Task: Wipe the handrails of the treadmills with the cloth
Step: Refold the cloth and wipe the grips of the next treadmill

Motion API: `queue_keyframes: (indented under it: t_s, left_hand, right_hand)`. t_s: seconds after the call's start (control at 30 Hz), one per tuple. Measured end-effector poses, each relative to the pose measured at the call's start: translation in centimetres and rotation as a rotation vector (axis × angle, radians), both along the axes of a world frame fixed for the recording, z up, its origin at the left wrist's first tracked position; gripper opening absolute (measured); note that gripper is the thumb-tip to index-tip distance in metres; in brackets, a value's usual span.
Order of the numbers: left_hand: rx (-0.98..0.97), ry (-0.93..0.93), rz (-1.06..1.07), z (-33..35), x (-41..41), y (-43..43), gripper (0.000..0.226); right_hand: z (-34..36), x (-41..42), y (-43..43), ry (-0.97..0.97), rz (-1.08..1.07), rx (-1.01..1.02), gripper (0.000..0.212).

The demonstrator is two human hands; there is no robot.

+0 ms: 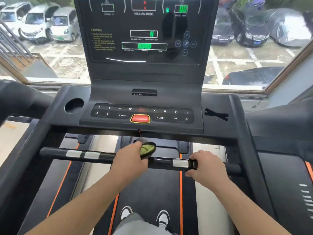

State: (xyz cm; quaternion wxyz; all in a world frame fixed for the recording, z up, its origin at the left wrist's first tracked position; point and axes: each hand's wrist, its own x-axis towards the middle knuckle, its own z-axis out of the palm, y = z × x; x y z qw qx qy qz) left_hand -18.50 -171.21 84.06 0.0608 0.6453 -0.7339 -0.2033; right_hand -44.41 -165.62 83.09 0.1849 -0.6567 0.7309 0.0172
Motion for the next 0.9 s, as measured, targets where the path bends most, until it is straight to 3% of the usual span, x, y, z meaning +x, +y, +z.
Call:
queue_keyframes:
  t_s: [0.17,0.33,0.43,0.53,0.63,0.7,0.8,0.9]
  left_hand:
    - [-0.124,-0.171,-0.181,-0.7,-5.9,1.8,0.03]
    - [-0.207,0.08,-0.606,-2.4,-9.0,5.0,0.045]
    - [-0.22,0.059,-0.739,-2.6,-5.8,3.7,0.049]
    - [-0.161,-0.004,-0.475,-1.7,-1.5,1.8,0.048]
    - [-0.064,-0.131,-0.185,-0.3,-2.7,1.6,0.043]
    - [-0.033,-0.129,-0.177,0.3,-6.4,2.1,0.045]
    - [-0.072,0.038,-0.302,-0.1,-11.9,4.3,0.041]
    - [-0.113,0.192,-0.348,-1.0,-11.4,5.4,0.04]
  right_hand:
    - [0.0,0.0,0.0,-0.034,-0.058,0.014,0.042]
    - [-0.3,0.0,0.2,0.007,-0.065,-0.014,0.013]
    - [-0.3,0.0,0.2,0.002,-0.055,-0.003,0.02]
    - [-0.3,0.0,0.2,-0.02,-0.055,-0.005,0.04]
    - [-0.2,0.2,0.4,-0.037,-0.07,-0.013,0.044]
    - [0.1,0.3,0.4,-0.032,-0.077,-0.01,0.042]
    - [0.3,0.2,0.3,-0.027,-0.105,0.01,0.036]
    - [-0.4,-0.1,0.5,-0.026,-0.128,-0.037,0.028]
